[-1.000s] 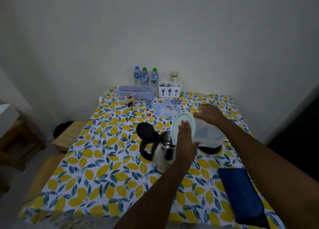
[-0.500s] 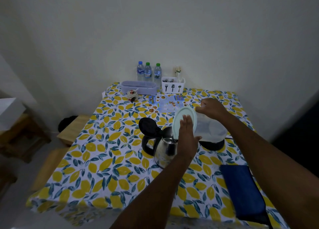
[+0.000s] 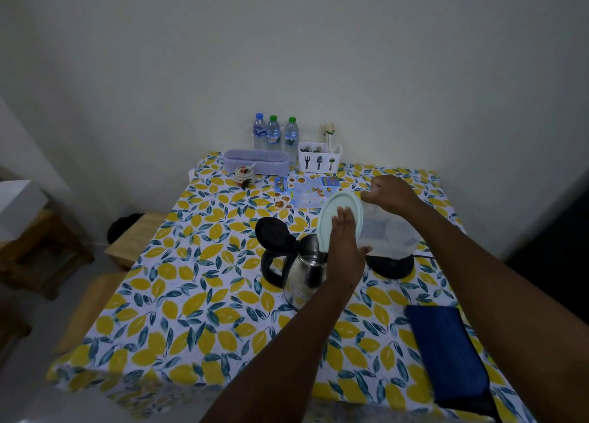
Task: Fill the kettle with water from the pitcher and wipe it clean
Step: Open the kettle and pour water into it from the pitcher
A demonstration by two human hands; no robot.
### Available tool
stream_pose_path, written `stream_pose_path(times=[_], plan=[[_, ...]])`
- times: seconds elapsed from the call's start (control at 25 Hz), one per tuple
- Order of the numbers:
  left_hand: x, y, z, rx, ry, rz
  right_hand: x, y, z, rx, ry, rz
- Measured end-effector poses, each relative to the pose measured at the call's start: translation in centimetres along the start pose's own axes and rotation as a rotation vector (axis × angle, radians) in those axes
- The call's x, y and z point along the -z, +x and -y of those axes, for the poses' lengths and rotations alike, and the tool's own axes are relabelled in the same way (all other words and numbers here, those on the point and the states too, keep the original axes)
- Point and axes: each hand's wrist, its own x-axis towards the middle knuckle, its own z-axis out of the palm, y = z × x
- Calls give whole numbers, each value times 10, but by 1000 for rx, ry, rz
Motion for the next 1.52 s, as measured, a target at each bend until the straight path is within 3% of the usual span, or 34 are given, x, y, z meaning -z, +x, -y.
stream_pose_path(times=[0.28,0.48,0.76,1.04,1.28,1.44,1.52], plan=[[-14,8,13,-126,278,117,-14,-22,-37,-123,231,-74],[-40,21,7,-278,464,272,-28,-47,-90,-326,537,-186],[-126,50,-21,-444,650,528,-39,-89,-197,-618,783,-364],[-226,80,-51,-582,733,704,-24,-115,-298,-791,897,-498],[-274,95,-52,-621,729,656,-24,-106,-351,-805,901,-492],[-284,101,-53,-546,707,646,-24,-87,-365,-741,902,-418],[-283,107,-50,-602,705,596,-24,-80,-373,-698,909,-408]])
